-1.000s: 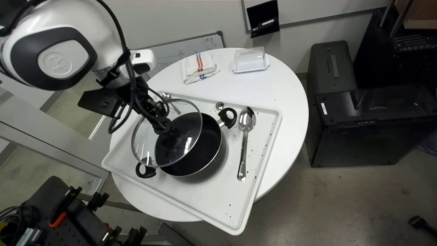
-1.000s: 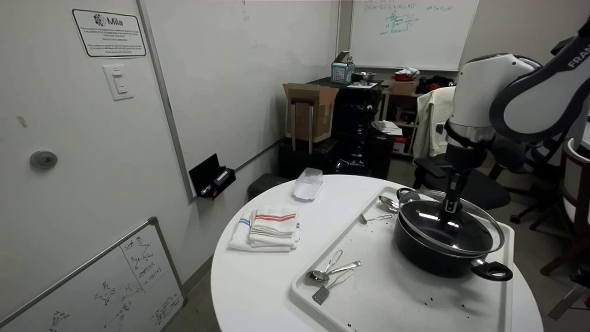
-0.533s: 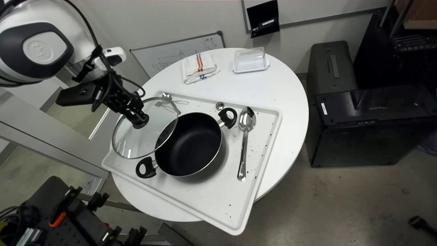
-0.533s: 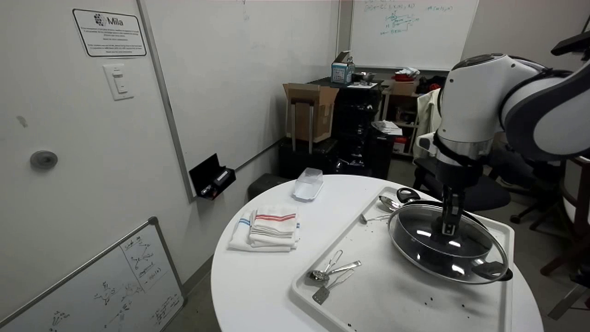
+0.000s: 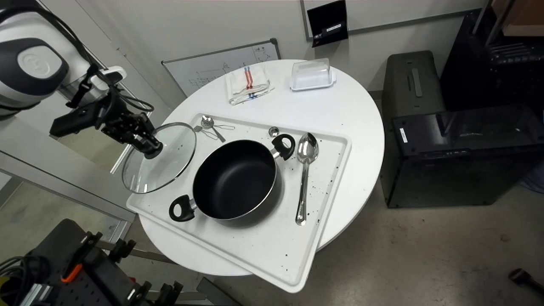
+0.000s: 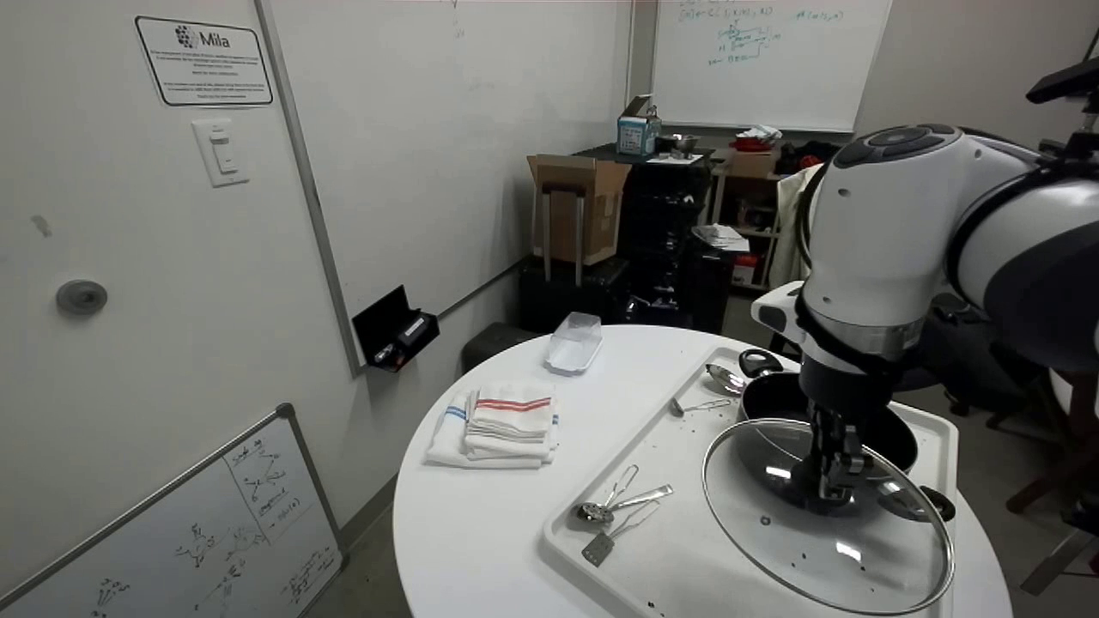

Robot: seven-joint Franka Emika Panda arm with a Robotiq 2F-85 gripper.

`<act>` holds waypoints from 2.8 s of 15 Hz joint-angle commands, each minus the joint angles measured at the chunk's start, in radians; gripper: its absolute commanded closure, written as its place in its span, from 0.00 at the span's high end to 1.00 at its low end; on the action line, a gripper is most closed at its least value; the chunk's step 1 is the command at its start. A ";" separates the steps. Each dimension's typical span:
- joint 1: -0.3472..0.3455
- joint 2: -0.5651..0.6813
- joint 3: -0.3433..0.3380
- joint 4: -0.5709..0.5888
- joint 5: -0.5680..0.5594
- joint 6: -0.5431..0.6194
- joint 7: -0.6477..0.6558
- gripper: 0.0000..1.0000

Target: Remove the glass lid from the black pot and put it on the white tray

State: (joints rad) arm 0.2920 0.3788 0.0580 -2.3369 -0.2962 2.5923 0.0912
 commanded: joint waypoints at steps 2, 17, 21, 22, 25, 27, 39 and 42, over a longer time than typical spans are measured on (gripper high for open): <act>0.033 0.078 0.007 0.063 -0.035 0.003 0.030 0.25; 0.049 0.378 -0.029 0.272 -0.016 0.049 -0.004 0.25; 0.059 0.413 -0.052 0.275 -0.028 0.086 -0.006 0.25; 0.060 0.420 -0.056 0.272 -0.029 0.093 -0.008 0.25; 0.062 0.431 -0.064 0.259 -0.031 0.103 -0.019 0.25; 0.061 0.430 -0.063 0.247 -0.030 0.106 -0.029 0.25; -0.004 0.231 -0.001 0.034 -0.021 0.086 -0.166 1.00; -0.051 0.125 0.039 -0.065 -0.003 0.062 -0.229 1.00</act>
